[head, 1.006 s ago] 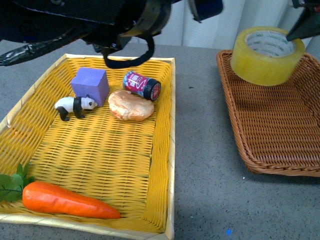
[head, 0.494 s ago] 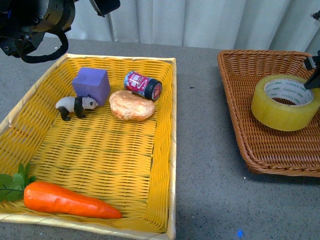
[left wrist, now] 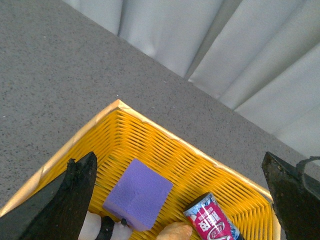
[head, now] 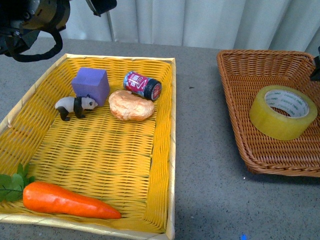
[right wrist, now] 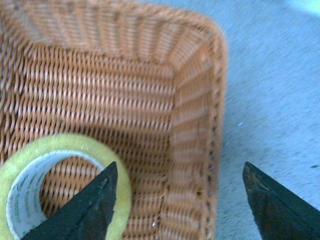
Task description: Move tape to another basket
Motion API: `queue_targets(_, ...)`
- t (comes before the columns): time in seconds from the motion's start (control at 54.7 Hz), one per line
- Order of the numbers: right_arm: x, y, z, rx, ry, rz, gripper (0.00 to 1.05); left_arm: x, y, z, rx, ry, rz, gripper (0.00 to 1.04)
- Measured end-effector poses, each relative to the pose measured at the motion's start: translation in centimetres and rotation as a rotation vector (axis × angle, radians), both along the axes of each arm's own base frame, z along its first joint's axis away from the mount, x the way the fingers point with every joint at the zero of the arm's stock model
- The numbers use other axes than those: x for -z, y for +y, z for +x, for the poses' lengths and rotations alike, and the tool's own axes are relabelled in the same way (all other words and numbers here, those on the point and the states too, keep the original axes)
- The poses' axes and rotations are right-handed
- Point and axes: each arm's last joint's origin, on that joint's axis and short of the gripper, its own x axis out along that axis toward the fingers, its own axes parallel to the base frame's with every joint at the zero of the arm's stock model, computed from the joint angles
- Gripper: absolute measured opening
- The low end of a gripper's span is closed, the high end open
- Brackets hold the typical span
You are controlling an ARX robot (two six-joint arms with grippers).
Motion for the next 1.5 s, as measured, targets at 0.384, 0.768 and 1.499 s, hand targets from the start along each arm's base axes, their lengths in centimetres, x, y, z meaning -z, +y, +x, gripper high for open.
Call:
queue_targets(0.384, -4.3, 1.5, -9.9, 0.012, -0.717, 0.143, 0.58, -0.5, 5.8, -7.8, 0.379, -0.242, 0.307, 0.51)
queue_targets(0.768, -2.2, 5.3, -21.6, 0.003, -0.760, 0.162, 0.01, 0.1, 8.0, -17.4, 0.395, -0.238, 0.377, 0.04)
queue_targets(1.499, 0.2, 5.3, -26.3, 0.001, -0.769, 0.163, 0.01, 1.2, 9.6, -22.5, 0.389, -0.260, 0.382, 0.04)
